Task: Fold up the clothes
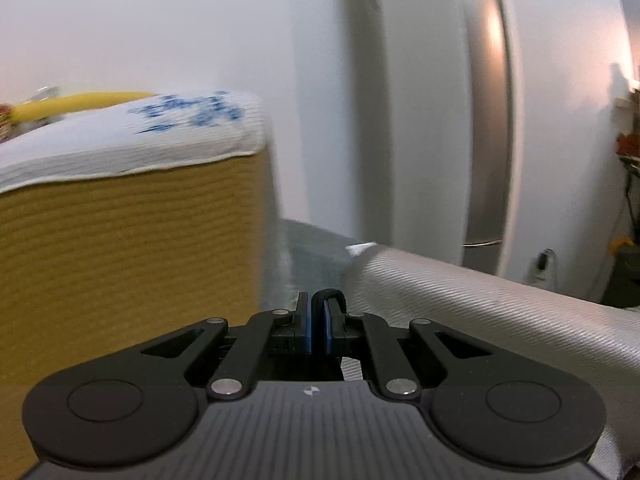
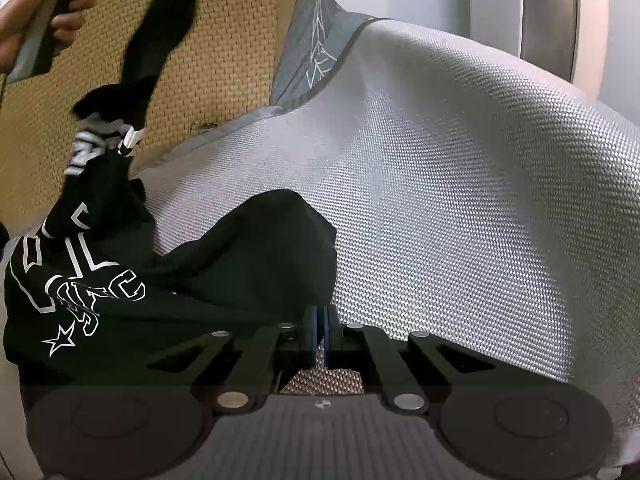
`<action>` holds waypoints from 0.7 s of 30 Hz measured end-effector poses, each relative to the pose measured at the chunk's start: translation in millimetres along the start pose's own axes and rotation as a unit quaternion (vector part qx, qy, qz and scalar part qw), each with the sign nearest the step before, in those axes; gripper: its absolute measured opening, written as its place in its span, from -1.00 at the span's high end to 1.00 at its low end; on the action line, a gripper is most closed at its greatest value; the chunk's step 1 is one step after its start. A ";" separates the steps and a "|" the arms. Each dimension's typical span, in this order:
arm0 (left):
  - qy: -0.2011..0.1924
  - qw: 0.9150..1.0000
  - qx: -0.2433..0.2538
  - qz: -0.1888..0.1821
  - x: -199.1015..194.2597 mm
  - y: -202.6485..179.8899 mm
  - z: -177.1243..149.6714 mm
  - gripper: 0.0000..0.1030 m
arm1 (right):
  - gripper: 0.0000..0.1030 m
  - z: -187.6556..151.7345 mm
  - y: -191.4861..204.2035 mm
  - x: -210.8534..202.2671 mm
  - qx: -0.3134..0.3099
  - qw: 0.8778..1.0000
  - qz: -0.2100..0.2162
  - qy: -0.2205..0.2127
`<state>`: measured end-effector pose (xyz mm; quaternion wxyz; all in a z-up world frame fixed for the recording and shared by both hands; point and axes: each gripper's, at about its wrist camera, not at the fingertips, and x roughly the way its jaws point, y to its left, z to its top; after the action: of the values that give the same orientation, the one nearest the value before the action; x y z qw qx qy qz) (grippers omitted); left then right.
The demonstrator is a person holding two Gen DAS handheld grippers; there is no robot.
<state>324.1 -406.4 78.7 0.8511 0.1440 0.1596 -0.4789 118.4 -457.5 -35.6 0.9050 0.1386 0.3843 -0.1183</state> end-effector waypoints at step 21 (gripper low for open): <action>0.137 0.982 0.004 -0.128 40.6 -108.5 -94.6 0.48 | 0.91 -3.5 -4.1 1.3 0.019 1.000 -0.004 0.015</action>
<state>237.9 -454.2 -33.8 0.7519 0.1902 0.2902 -0.5605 115.6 -460.3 -39.5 0.8960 0.1557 0.3960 -0.1271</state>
